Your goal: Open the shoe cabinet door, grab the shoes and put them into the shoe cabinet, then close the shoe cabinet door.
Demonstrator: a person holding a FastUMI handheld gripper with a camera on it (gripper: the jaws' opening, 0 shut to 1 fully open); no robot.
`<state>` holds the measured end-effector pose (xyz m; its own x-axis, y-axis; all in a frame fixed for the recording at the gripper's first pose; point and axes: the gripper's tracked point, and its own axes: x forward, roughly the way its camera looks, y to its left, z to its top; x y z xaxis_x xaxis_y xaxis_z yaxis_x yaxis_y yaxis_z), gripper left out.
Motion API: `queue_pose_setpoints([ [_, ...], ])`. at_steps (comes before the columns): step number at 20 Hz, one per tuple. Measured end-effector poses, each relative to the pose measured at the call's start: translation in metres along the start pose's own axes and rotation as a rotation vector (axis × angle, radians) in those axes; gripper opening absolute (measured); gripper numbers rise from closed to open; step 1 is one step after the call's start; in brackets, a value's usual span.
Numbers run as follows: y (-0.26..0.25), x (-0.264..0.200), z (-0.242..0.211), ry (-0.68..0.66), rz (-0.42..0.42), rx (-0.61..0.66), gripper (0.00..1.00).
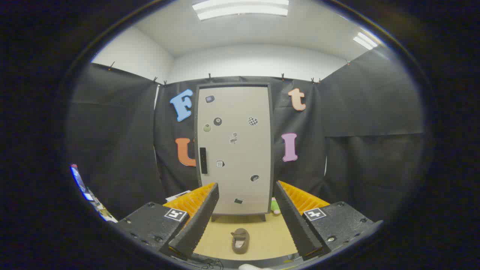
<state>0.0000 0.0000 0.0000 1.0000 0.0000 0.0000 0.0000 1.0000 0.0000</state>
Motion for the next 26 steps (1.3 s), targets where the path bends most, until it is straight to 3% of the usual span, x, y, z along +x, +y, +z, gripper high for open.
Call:
queue_pose_setpoints([
  [18,-0.009,-0.014,0.001,-0.003,-0.037,0.007,0.98],
  [26,0.011,0.021,0.003,-0.003,-0.020,0.002,0.98],
])
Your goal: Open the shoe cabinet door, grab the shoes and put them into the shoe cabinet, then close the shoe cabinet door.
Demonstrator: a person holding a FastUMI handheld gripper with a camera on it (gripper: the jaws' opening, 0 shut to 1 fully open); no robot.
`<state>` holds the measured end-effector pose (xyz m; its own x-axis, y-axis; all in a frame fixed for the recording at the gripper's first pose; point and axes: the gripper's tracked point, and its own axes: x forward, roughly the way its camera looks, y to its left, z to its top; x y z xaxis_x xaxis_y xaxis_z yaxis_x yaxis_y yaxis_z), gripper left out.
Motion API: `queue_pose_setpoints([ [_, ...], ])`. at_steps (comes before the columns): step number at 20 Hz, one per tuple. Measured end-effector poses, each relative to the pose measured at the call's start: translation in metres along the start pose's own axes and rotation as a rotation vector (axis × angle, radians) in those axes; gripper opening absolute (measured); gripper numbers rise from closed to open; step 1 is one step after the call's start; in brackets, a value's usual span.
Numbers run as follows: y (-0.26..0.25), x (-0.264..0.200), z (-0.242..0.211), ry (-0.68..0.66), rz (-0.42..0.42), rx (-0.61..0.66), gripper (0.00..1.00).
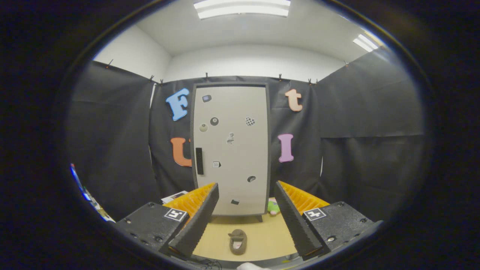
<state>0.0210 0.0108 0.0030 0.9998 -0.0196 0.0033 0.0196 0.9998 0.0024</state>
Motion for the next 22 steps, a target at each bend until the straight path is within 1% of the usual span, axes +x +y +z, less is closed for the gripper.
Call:
queue_pose_setpoints([
  [3,0.018,0.029,-0.004,0.015,0.023,-0.004,0.98],
  [7,0.053,0.077,-0.008,0.024,0.083,0.010,0.98],
  [13,0.103,0.170,-0.015,0.043,0.157,0.025,0.98],
  [18,0.138,0.252,-0.025,0.076,0.197,0.015,0.98],
  [22,0.165,0.306,-0.033,0.099,0.219,0.027,0.98],
])
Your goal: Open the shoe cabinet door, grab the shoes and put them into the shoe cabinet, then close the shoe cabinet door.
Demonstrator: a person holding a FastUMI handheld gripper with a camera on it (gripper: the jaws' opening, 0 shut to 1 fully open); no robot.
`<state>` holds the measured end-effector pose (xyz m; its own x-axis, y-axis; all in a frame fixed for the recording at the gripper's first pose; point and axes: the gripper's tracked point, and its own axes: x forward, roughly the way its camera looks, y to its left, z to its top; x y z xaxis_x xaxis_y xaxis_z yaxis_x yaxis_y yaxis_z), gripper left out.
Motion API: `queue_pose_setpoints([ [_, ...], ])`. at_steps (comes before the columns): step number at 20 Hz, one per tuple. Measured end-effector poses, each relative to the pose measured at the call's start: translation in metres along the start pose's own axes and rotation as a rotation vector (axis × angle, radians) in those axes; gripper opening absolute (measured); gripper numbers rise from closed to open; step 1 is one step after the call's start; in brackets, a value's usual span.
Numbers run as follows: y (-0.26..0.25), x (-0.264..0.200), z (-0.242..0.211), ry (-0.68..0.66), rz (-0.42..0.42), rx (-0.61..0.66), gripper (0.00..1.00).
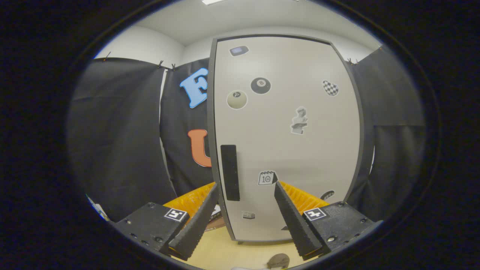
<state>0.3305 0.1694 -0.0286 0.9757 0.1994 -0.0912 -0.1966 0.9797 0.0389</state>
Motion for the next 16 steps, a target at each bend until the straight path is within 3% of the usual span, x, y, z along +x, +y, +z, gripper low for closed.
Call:
queue_pose_setpoints([
  [8,0.020,0.077,-0.017,0.066,0.017,0.031,0.93],
  [11,0.024,0.090,-0.024,0.095,0.021,0.018,0.78],
  [15,0.020,0.095,-0.025,0.075,-0.061,-0.009,0.57],
  [16,0.020,0.093,-0.025,0.066,-0.072,-0.017,0.45],
])
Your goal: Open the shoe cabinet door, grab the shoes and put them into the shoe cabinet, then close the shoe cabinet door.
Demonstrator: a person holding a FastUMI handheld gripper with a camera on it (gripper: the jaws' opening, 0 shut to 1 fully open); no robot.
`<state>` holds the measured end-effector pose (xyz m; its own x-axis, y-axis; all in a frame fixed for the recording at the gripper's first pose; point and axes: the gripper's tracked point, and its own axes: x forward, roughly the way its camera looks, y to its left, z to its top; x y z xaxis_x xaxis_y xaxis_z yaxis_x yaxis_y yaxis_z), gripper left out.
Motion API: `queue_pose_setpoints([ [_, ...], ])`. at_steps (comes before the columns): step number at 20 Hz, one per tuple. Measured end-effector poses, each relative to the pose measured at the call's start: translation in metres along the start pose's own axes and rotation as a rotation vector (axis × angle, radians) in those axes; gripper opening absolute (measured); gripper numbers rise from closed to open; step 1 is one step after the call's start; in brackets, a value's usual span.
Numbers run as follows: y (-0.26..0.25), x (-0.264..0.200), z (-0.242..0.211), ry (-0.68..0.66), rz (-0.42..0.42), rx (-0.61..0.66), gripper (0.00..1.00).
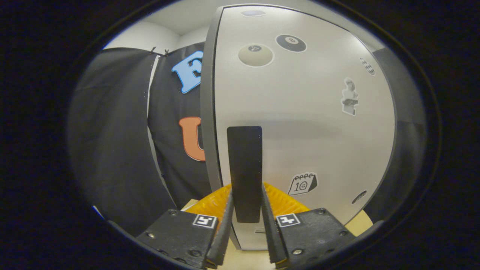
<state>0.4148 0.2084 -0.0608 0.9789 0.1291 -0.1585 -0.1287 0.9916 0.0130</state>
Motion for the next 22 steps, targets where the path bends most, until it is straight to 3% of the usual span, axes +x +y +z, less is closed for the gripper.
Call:
queue_pose_setpoints([
  [3,-0.003,0.002,0.001,0.001,0.000,-0.019,0.39],
  [10,-0.002,-0.019,-0.004,0.037,0.112,-0.014,0.33],
  [22,-0.025,-0.110,-0.012,0.026,0.153,-0.032,0.30],
])
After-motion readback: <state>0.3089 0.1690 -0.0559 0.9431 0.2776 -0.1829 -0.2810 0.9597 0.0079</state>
